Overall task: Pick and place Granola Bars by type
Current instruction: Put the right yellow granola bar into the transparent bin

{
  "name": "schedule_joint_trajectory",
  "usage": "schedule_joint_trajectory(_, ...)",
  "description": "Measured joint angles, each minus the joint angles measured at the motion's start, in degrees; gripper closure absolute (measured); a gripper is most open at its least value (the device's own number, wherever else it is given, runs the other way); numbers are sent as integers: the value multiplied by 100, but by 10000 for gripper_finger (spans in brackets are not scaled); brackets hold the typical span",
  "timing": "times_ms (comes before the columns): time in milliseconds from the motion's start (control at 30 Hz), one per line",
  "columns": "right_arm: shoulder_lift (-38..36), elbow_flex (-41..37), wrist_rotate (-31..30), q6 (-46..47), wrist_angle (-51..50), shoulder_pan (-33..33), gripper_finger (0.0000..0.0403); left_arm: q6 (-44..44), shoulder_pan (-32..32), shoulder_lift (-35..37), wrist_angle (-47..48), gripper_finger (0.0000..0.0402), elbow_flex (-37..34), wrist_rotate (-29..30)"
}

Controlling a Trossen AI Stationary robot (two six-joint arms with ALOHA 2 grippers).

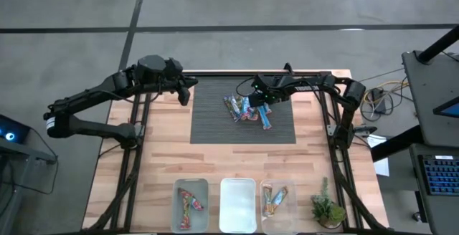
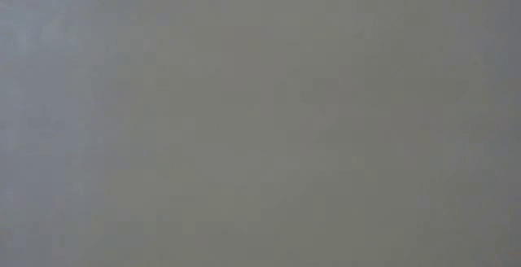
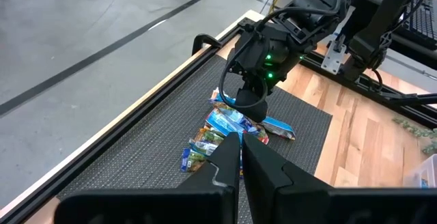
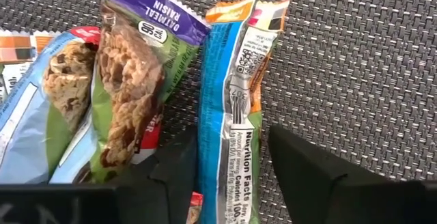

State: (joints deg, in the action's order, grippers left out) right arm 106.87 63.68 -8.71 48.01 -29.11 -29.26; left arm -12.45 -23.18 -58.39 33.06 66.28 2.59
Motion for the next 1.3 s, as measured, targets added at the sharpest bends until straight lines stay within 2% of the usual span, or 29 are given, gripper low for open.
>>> schedule_joint_trajectory(233, 0, -7, 97, -2, 36, 0, 258, 0, 0, 2, 0, 401, 0, 0)
schedule_joint_trajectory(767, -11, -16, 155, -22, 103, 0, 339, 0, 1, 2, 0, 401, 0, 0)
schedule_joint_trajectory(1300, -232, -18, 329, -155, -114, 0, 344, 2, 1, 2, 0, 401, 0, 0)
